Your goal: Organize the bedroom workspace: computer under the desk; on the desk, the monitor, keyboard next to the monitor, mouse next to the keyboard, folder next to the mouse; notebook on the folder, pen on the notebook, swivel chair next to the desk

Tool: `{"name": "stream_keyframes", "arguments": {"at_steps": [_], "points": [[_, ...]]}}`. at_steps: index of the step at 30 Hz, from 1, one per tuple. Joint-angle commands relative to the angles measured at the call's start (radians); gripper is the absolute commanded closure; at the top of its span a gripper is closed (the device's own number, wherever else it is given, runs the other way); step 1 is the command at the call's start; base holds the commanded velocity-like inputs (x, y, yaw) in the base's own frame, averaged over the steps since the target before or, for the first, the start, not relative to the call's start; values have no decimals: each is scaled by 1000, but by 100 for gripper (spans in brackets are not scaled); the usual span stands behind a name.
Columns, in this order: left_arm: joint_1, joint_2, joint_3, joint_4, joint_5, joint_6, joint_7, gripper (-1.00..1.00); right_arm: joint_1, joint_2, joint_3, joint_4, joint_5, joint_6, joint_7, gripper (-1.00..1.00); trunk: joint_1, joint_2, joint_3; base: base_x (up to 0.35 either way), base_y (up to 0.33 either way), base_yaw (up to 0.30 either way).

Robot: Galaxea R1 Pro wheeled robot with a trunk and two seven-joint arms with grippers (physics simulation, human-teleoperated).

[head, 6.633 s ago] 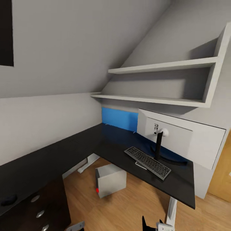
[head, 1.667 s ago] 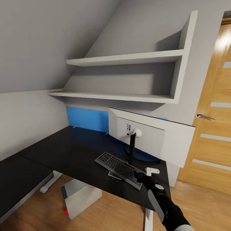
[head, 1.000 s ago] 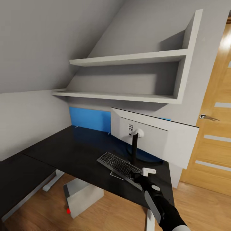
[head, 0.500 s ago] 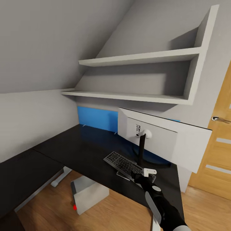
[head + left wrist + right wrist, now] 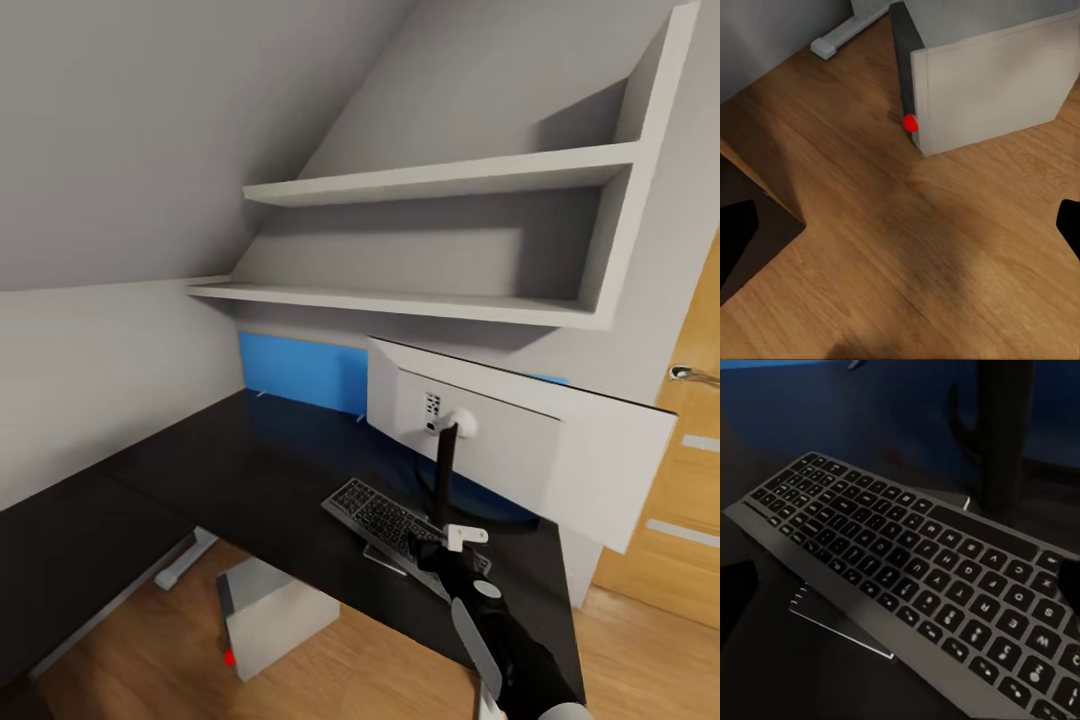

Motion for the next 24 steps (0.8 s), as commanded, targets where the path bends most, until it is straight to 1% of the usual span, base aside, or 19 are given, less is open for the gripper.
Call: {"name": "stream_keyframes", "arguments": {"at_steps": [1, 6, 12, 15, 18, 19, 20, 22, 24], "points": [[-1, 0, -9, 0, 3, -1, 7, -100, 0, 0, 4, 0, -9, 4, -8, -100, 0, -1, -1, 163, 0, 0], [-1, 1, -8, 0, 3, -2, 8, -100, -1, -1, 4, 5, -8, 4, -8, -100, 0, -1, -1, 71, 0, 0], [-1, 4, -8, 0, 4, -4, 9, -100, -1, -5, 3, 7, -7, -3, -8, -100, 0, -1, -1, 237, 0, 0], [-1, 4, -8, 0, 4, -3, 9, -100, 0, -5, 2, 8, -6, -22, -8, -100, 0, -1, -1, 279, 0, 0], [-1, 4, -8, 0, 4, -3, 9, -100, 0, -6, 3, 23, -4, -55, -8, -100, 0, -1, -1, 145, 0, 0], [-1, 3, -8, 0, 4, -3, 9, -100, 0, -6, 4, 49, 5, -75, -9, -100, 0, -1, -1, 59, 0, 0], [-1, 2, -8, 0, 3, -3, 9, -100, 0, -6, 4, 58, 10, -79, -10, -100, 0, -1, -1, 47, 0, 0], [-1, 0, -9, -1, 1, -6, 9, -100, -1, -5, 3, 92, 37, -90, -14, -100, 0, -1, -1, 25, 0, 0], [-1, -1, -9, -1, 0, -8, 8, -100, -1, -4, 2, 107, 53, -93, -15, -100, 0, -1, -1, 14, 0, 0]]}}
